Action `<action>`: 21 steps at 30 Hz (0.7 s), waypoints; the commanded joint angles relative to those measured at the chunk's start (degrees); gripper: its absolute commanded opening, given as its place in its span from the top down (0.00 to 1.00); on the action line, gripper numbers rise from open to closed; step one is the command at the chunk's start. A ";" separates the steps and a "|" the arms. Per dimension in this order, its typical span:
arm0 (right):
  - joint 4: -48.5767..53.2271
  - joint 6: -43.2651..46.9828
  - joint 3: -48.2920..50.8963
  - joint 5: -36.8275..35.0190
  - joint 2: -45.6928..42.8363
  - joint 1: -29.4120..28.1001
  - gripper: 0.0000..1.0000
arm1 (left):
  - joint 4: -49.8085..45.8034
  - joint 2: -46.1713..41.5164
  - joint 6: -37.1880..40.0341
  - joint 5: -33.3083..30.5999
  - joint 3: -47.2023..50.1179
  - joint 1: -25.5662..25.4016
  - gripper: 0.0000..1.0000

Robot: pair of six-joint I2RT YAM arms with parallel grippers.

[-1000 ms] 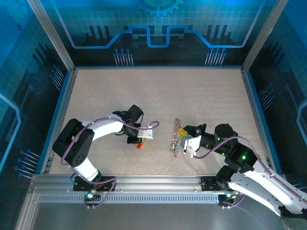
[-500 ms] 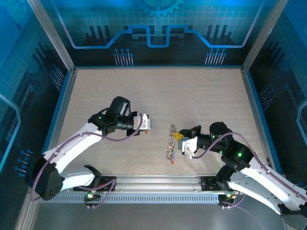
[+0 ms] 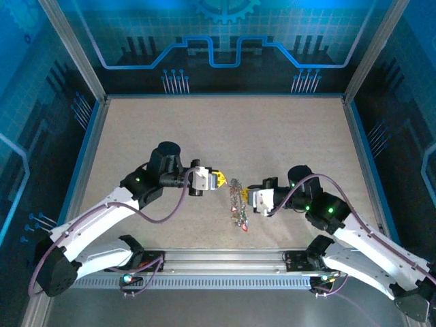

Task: Put the keys on the keyring

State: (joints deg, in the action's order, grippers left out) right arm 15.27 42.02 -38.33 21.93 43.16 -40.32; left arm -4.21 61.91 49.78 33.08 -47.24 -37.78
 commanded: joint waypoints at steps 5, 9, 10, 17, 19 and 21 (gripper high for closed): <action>-5.61 -14.24 -2.96 13.69 2.69 7.02 1.00 | 6.66 -0.10 3.21 0.02 2.85 -2.28 1.00; -6.28 -15.71 -3.42 17.97 4.24 8.15 1.00 | 6.34 0.90 3.80 -2.31 2.45 -3.19 1.00; -6.45 -15.97 -3.52 18.40 4.59 8.21 1.00 | 6.51 1.23 3.79 -2.55 2.44 -3.37 1.00; -8.50 -18.37 -3.93 19.95 7.43 8.35 1.00 | 9.80 2.95 3.54 -3.72 3.13 -4.40 1.00; -8.22 -18.54 -4.21 20.00 7.98 8.33 1.00 | 9.83 3.18 3.69 -4.07 2.97 -4.34 1.00; -7.87 -18.51 -4.45 19.99 8.26 8.36 1.00 | 9.84 3.20 3.57 -4.10 2.86 -4.38 1.00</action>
State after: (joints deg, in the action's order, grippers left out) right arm 10.17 25.06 -40.16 39.31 51.46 -32.56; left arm 3.40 64.88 52.49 29.04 -44.80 -41.80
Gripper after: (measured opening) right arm 0.046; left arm 0.055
